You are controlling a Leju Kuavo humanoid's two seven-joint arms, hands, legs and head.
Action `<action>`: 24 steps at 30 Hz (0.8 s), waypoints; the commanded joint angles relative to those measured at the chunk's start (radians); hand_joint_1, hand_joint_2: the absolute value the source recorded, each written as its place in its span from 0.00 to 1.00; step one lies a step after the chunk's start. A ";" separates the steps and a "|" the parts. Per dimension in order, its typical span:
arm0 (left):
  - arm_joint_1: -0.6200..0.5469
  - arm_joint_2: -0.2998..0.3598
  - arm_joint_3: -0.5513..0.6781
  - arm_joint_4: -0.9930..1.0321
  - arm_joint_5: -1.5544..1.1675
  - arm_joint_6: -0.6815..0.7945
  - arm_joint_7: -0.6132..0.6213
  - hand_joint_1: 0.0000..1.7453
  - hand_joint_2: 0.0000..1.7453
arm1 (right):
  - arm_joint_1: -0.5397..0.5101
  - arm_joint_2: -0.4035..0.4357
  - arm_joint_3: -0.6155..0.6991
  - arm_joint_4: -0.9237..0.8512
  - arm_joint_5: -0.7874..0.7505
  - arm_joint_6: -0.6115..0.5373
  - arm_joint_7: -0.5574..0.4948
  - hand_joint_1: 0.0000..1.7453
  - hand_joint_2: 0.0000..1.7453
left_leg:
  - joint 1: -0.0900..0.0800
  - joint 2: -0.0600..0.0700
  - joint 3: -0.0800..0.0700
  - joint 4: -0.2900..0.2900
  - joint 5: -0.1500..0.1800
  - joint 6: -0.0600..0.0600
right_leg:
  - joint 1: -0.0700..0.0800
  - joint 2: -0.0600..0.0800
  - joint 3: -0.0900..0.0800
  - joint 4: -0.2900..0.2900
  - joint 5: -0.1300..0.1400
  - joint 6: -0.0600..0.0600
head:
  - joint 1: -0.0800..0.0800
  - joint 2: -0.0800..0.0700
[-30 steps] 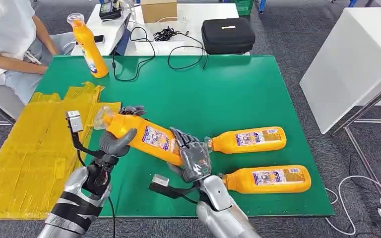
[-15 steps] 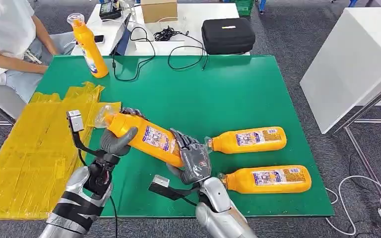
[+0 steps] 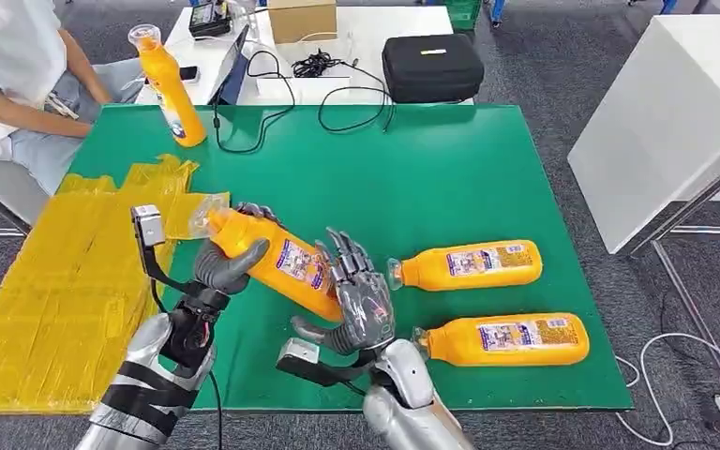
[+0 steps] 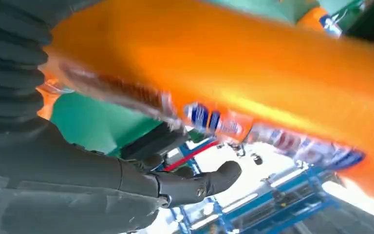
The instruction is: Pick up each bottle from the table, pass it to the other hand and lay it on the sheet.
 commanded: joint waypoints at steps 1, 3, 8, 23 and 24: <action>-0.011 0.008 0.015 -0.002 -0.012 0.022 -0.005 1.00 1.00 | 0.029 -0.042 0.013 -0.161 -0.139 -0.012 -0.043 0.00 0.00 | 0.001 0.000 0.004 0.000 -0.002 0.000 | 0.001 -0.002 0.004 0.000 -0.002 -0.001 | 0.000 0.000; 0.001 0.017 0.031 -0.021 -0.021 0.036 -0.010 1.00 1.00 | 0.046 -0.077 0.044 -0.248 -0.220 -0.012 -0.033 0.00 0.00 | 0.000 -0.001 0.004 0.000 -0.002 0.000 | 0.001 -0.002 0.004 0.000 -0.002 -0.001 | 0.000 0.000; 0.037 0.042 0.093 -0.098 -0.117 0.137 -0.055 1.00 1.00 | 0.130 -0.189 0.062 -0.569 -0.376 0.006 -0.021 0.00 1.00 | 0.000 0.000 0.004 0.000 -0.002 0.000 | 0.001 -0.002 0.004 0.000 -0.002 0.000 | 0.000 0.000; 0.013 0.072 0.112 -0.239 -0.658 0.550 -0.170 1.00 1.00 | 0.284 -0.243 -0.051 -0.870 -0.365 -0.012 -0.062 0.00 1.00 | 0.001 -0.004 0.002 0.001 -0.003 0.000 | 0.001 -0.005 0.004 0.001 -0.003 -0.001 | 0.000 0.000; 0.012 0.078 0.115 -0.258 -0.716 0.580 -0.167 1.00 1.00 | 0.299 -0.248 -0.060 -0.897 -0.364 -0.012 -0.062 0.00 1.00 | 0.001 -0.003 0.001 0.001 -0.002 0.000 | 0.001 -0.005 0.002 0.001 -0.003 -0.001 | 0.000 0.000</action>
